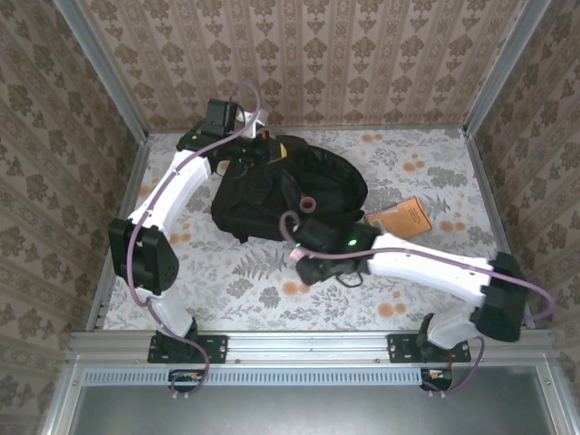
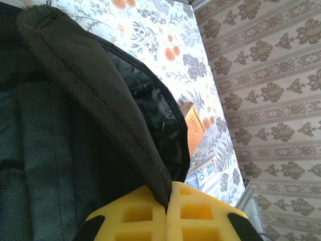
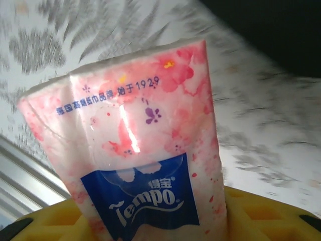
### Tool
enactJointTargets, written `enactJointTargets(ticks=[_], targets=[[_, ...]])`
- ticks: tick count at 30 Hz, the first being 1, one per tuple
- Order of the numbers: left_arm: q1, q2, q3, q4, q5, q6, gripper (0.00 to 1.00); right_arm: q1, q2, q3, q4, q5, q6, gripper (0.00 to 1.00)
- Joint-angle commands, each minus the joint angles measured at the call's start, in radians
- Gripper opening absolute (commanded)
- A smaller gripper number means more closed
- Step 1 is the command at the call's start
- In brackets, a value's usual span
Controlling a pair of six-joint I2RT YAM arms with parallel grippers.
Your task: Pack books, pencil case, and school supplies into a backpack
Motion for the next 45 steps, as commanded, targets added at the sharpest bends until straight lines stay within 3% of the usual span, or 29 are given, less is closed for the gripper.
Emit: enactJointTargets(ticks=[1, 10, 17, 26, 30, 33, 39, 45], targets=[[-0.029, -0.051, 0.077, -0.057, 0.009, 0.045, 0.00, -0.090, -0.119, -0.007, -0.072, 0.047, -0.033, 0.51], [-0.096, -0.107, 0.145, -0.154, 0.007, 0.090, 0.00, -0.309, -0.066, 0.128, -0.123, 0.099, -0.158, 0.53], [-0.107, -0.132, 0.157, -0.156, 0.027, 0.073, 0.00, -0.339, 0.145, 0.275, -0.107, 0.073, -0.216, 0.53], [-0.118, -0.174, 0.150, -0.111, 0.057, 0.027, 0.00, -0.345, 0.418, 0.498, -0.093, 0.109, -0.165, 0.58], [-0.118, -0.183, 0.148, -0.106, 0.057, 0.030, 0.00, -0.347, 0.519, 0.624, -0.102, 0.182, -0.150, 0.66], [-0.114, -0.179, 0.141, -0.109, 0.054, 0.031, 0.00, -0.347, 0.558, 0.671, -0.108, 0.183, -0.156, 0.80], [-0.108, -0.169, 0.126, -0.087, 0.053, 0.026, 0.00, -0.348, 0.478, 0.612, -0.063, 0.148, -0.178, 0.83], [-0.103, -0.131, 0.112, -0.075, 0.003, 0.026, 0.00, -0.372, 0.214, 0.408, 0.055, 0.079, -0.164, 0.81]])
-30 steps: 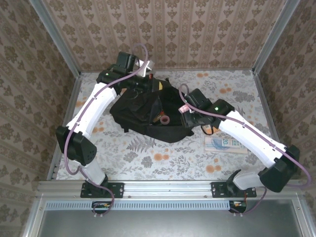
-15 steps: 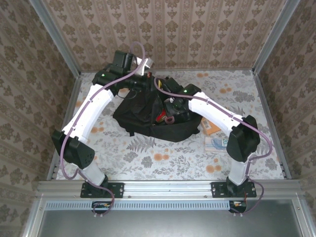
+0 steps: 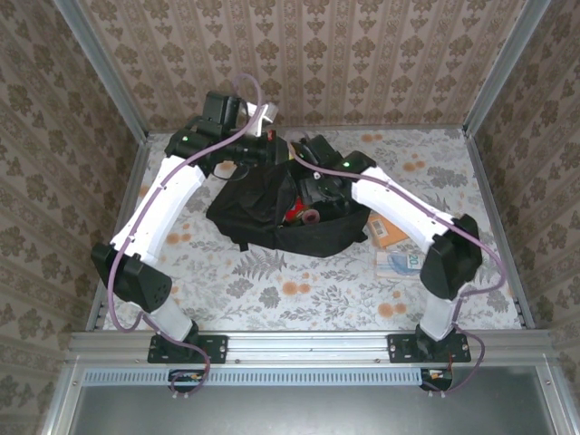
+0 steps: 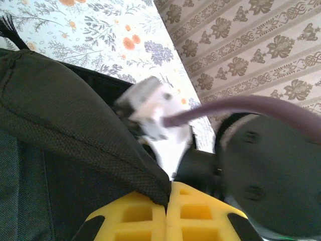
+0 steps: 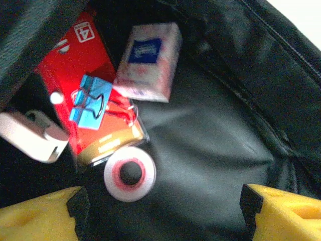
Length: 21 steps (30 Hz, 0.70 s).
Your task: Pack books, pencil case, and school supplies into a backpack
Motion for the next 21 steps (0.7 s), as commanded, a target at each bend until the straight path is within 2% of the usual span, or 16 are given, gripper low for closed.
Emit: enactJointTargets(ticks=[1, 7, 11, 13, 17, 21], targets=[[-0.002, -0.001, 0.001, 0.094, 0.014, -0.008, 0.00, -0.030, -0.206, -0.100, 0.079, -0.036, 0.020, 0.82], [-0.007, 0.003, -0.076, 0.135, -0.035, -0.002, 0.00, -0.204, -0.486, -0.379, 0.083, -0.034, 0.152, 0.84], [-0.030, 0.002, -0.121, 0.137, -0.099, 0.030, 0.00, -0.398, -0.605, -0.580, 0.044, -0.045, 0.254, 0.94], [-0.043, 0.001, -0.143, 0.144, -0.119, 0.041, 0.00, -0.505, -0.634, -0.663, 0.035, -0.076, 0.289, 0.96], [-0.052, -0.002, -0.182, 0.164, -0.161, 0.042, 0.00, -0.699, -0.665, -0.810, 0.066, -0.053, 0.361, 0.98], [-0.032, -0.019, -0.210, 0.178, -0.176, 0.024, 0.00, -0.804, -0.646, -0.890, 0.141, -0.017, 0.407, 1.00]])
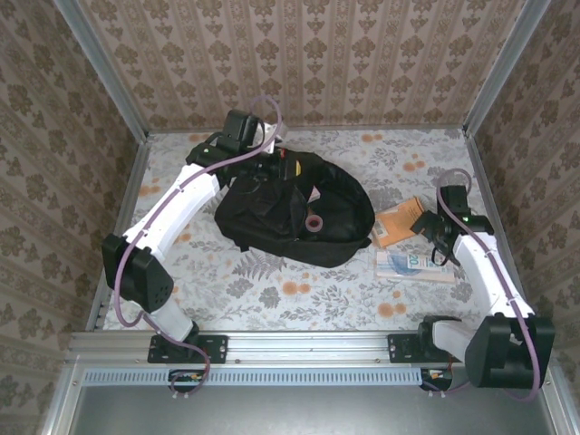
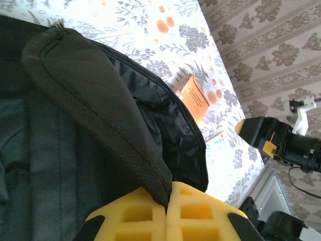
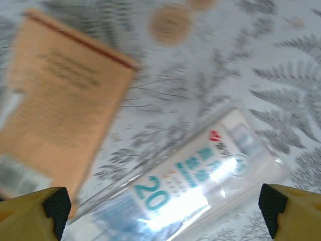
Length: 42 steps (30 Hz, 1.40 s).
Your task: Pack books, pencil case, and school supplies into a backpack
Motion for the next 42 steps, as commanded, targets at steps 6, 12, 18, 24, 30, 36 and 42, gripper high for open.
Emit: enactJointTargets(ticks=[6, 12, 18, 24, 30, 36, 42], targets=[[0.074, -0.047, -0.045, 0.057, -0.043, -0.013, 0.00, -0.078, 0.144, -0.037, 0.140, 0.026, 0.009, 1.00], [0.134, -0.087, -0.075, 0.087, -0.054, -0.043, 0.00, -0.147, 0.240, -0.044, 0.222, -0.067, -0.035, 1.00], [0.139, -0.089, -0.077, 0.086, -0.060, -0.045, 0.00, -0.141, 0.301, -0.088, 0.306, -0.278, -0.033, 0.99], [0.155, -0.095, -0.081, 0.087, -0.066, -0.043, 0.00, -0.063, 0.285, -0.138, 0.308, -0.437, 0.008, 0.99], [0.157, -0.092, -0.081, 0.085, -0.068, -0.038, 0.00, 0.069, 0.137, -0.241, 0.317, -0.532, 0.092, 0.98], [0.152, -0.088, -0.083, 0.082, -0.064, -0.042, 0.00, 0.190, 0.010, -0.258, 0.203, -0.583, 0.069, 0.97], [0.106, -0.084, -0.063, 0.056, -0.068, -0.034, 0.00, 0.187, -0.174, -0.227, -0.073, -0.323, 0.109, 0.98]])
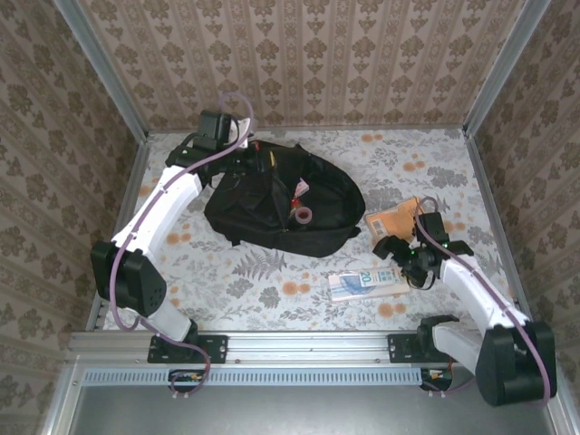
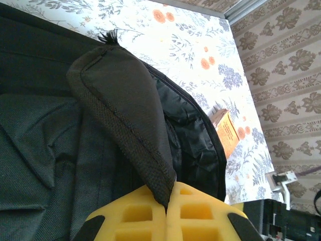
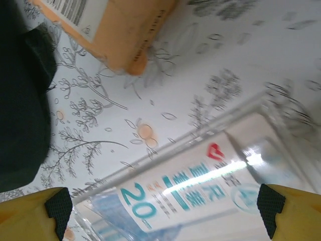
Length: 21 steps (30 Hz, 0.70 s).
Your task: Pack books, pencil case, and school supplies into a backpack
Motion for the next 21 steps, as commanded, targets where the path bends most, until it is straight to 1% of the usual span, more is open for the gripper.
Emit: enactJointTargets(ticks=[1, 3, 5, 6, 11, 16, 21], targets=[[-0.028, -0.033, 0.013, 0.001, -0.013, -0.002, 0.00, -0.001, -0.079, 0.021, -0.235, 0.156, 0.062, 0.98], [-0.032, -0.042, 0.001, 0.006, -0.007, -0.006, 0.00, -0.001, -0.109, 0.007, -0.293, 0.194, 0.111, 0.97], [-0.031, -0.049, -0.008, 0.006, -0.007, -0.003, 0.00, -0.001, -0.121, -0.022, -0.294, 0.182, 0.136, 0.96], [-0.062, -0.050, -0.013, 0.007, -0.009, -0.003, 0.00, 0.000, -0.120, -0.043, -0.276, 0.157, 0.144, 0.95], [-0.065, -0.057, -0.014, 0.000, -0.015, 0.006, 0.00, 0.014, -0.065, -0.108, -0.099, -0.019, 0.158, 0.95], [-0.063, -0.066, -0.024, -0.003, -0.016, 0.014, 0.00, 0.033, -0.007, -0.111, 0.037, -0.076, 0.176, 0.93], [-0.063, -0.074, -0.042, 0.001, -0.019, 0.021, 0.00, 0.062, 0.113, -0.064, 0.196, -0.135, 0.184, 0.91]])
